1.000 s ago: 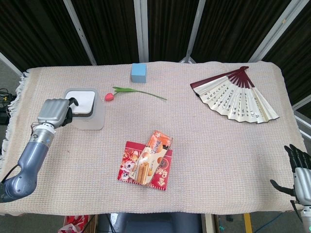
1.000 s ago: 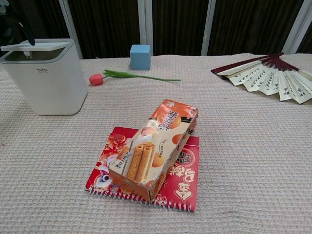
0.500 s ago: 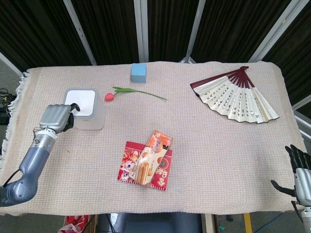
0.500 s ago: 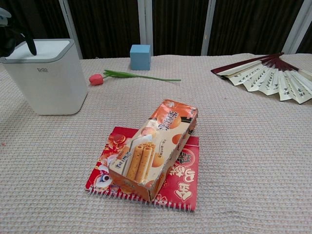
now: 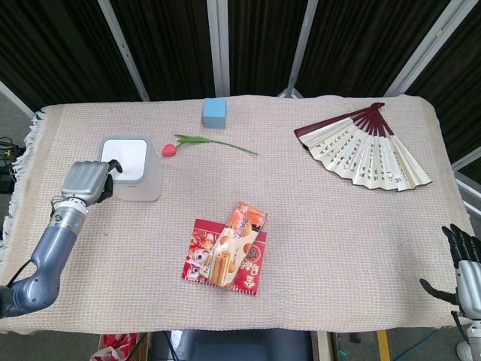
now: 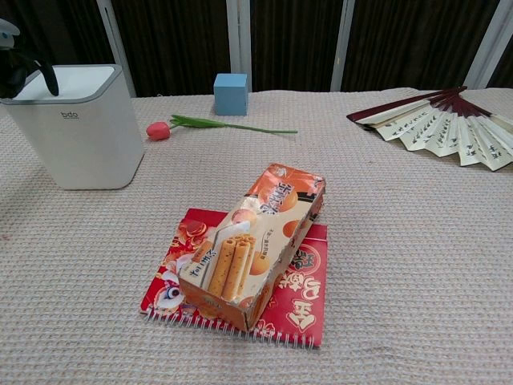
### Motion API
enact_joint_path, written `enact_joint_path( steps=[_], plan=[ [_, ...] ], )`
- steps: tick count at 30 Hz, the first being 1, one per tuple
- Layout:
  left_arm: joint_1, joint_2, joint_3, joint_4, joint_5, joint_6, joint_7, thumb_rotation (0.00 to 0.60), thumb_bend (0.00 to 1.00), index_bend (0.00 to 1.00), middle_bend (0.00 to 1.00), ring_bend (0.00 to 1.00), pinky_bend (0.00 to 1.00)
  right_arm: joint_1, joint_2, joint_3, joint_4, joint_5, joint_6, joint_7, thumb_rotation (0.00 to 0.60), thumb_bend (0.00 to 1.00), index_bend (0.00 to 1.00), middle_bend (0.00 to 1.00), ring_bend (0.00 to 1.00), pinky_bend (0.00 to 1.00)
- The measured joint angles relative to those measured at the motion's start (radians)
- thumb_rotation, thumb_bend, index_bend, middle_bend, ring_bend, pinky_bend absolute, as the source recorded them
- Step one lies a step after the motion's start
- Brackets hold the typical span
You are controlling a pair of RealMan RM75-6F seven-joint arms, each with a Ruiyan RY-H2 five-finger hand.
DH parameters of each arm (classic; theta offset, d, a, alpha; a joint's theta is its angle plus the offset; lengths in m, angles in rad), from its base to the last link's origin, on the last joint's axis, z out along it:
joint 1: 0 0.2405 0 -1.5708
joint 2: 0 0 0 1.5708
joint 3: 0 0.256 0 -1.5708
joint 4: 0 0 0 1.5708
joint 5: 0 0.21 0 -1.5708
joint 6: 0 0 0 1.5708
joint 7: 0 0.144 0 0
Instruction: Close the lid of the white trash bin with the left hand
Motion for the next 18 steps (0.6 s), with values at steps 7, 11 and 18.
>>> enact_joint_path(
  steps=[7, 11, 18],
  plan=[
    [0.007, 0.018, -0.031, -0.023, 0.052, 0.034, -0.041, 0.6, 0.64, 0.25, 0.92, 0.85, 1.0, -0.001, 0.001, -0.001, 0.0, -0.003, 0.002, 0.002, 0.6, 0.19, 0.0, 0.0, 0.0, 0.0],
    [0.03, 0.041, -0.048, -0.051, 0.143, 0.071, -0.083, 0.6, 0.45, 0.12, 0.7, 0.69, 0.94, -0.001, 0.0, -0.002, 0.003, -0.009, 0.005, -0.001, 0.6, 0.19, 0.0, 0.0, 0.0, 0.0],
    [0.128, 0.071, -0.028, -0.107, 0.355, 0.177, -0.161, 0.6, 0.36, 0.0, 0.05, 0.14, 0.44, -0.002, 0.0, -0.001, 0.008, -0.008, 0.007, -0.001, 0.6, 0.19, 0.0, 0.0, 0.0, 0.0]
  ],
)
